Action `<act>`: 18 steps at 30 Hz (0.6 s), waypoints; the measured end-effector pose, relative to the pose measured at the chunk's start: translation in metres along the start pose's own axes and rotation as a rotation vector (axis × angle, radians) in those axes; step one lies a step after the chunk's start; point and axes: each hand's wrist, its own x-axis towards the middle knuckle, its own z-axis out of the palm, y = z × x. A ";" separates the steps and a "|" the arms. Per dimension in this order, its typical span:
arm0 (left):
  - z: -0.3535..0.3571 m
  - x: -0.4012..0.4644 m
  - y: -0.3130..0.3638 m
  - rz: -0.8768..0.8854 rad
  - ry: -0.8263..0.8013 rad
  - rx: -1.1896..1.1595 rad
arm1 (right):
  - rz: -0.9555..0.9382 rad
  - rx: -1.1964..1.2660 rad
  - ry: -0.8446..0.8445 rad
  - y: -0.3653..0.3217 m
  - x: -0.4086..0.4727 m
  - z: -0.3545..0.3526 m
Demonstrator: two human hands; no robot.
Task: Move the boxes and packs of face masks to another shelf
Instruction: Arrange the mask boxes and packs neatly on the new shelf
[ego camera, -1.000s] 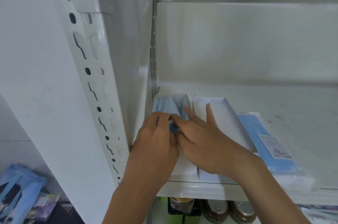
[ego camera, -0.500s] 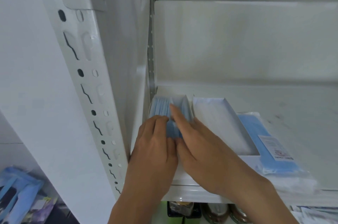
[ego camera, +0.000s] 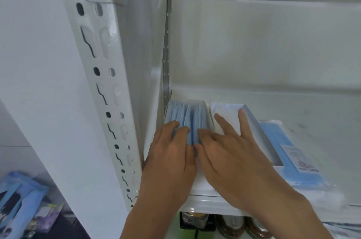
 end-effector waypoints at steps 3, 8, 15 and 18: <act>-0.004 0.001 0.005 -0.002 0.002 -0.016 | -0.034 0.098 -0.011 -0.006 0.003 -0.002; -0.004 0.000 0.001 -0.018 -0.014 -0.062 | -0.165 0.388 0.067 -0.006 0.014 -0.005; -0.001 0.001 0.002 -0.057 0.012 -0.113 | -0.173 0.589 -0.122 -0.001 0.031 -0.013; 0.000 0.000 0.000 -0.053 0.036 -0.118 | -0.170 0.641 -0.171 0.002 0.040 -0.015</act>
